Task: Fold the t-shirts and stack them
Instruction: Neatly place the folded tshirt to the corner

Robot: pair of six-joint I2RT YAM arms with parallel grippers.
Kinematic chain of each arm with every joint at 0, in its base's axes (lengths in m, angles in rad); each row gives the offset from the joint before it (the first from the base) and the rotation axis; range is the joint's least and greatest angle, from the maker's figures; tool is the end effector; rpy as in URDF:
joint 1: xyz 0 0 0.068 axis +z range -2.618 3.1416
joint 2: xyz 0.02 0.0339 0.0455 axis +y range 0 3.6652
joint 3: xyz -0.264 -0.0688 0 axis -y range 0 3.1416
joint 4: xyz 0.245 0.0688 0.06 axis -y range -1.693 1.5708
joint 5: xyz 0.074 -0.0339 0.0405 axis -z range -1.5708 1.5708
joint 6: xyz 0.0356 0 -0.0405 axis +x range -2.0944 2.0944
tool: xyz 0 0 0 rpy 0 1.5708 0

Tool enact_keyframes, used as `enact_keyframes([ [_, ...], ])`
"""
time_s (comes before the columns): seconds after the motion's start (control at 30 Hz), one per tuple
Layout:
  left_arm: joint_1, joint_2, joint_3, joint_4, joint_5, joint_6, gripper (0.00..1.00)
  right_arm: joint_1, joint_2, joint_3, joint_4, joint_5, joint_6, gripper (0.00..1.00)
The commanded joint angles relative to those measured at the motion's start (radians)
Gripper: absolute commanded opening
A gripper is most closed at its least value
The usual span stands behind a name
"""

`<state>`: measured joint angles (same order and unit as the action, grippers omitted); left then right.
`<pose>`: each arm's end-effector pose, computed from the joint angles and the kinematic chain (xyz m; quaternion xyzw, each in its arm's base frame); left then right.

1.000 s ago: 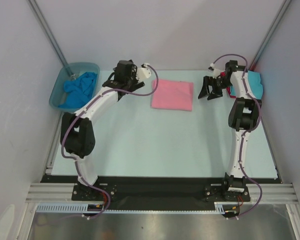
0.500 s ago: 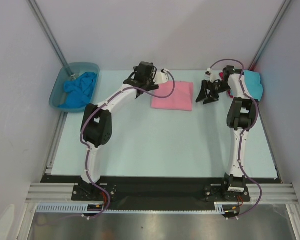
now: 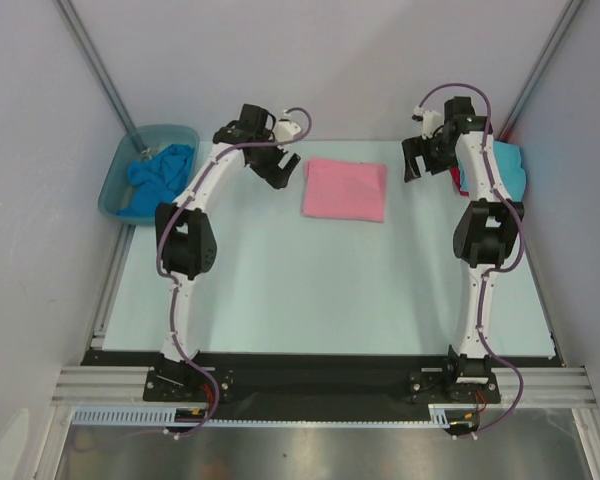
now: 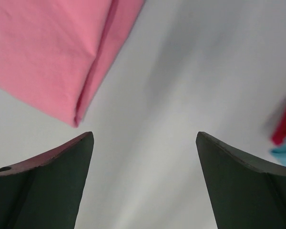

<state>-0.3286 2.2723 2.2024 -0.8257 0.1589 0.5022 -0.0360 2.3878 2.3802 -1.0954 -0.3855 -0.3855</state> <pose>0.4782 -0.1690 0.2727 0.4036 0.8500 -0.0460 0.3354 0.5063 -0.0048 0.2568 -0.2097 0.9325 0.1346 0.2614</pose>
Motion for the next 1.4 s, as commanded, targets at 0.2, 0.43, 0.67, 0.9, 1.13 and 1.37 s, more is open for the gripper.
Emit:
enact_keyframes([
  [0.2, 0.141, 0.182, 0.1, -0.176, 0.688, -0.355, 0.91, 0.131, -0.134, 0.073, 0.029, 0.48, -0.223, 0.99],
  [0.43, 0.166, 0.306, 0.206, -0.151, 0.849, -0.413, 0.91, 0.241, -0.17, 0.068, 0.075, 0.648, -0.286, 1.0],
  [0.67, 0.195, 0.202, 0.092, -0.043, 0.788, -0.41, 0.93, 0.344, -0.168, 0.017, 0.069, 0.662, -0.251, 1.0],
  [0.9, 0.194, 0.211, 0.114, -0.013, 0.783, -0.43, 0.94, 0.4, -0.127, 0.051, 0.068, 0.666, -0.297, 1.0],
  [1.13, 0.194, 0.109, 0.073, -0.02, 0.573, -0.34, 0.92, 0.478, -0.148, -0.104, 0.195, 0.646, -0.351, 0.28],
  [1.37, 0.218, -0.048, -0.042, 0.034, 0.344, -0.275, 0.91, 0.492, -0.003, 0.031, 0.281, 0.643, -0.317, 0.0],
])
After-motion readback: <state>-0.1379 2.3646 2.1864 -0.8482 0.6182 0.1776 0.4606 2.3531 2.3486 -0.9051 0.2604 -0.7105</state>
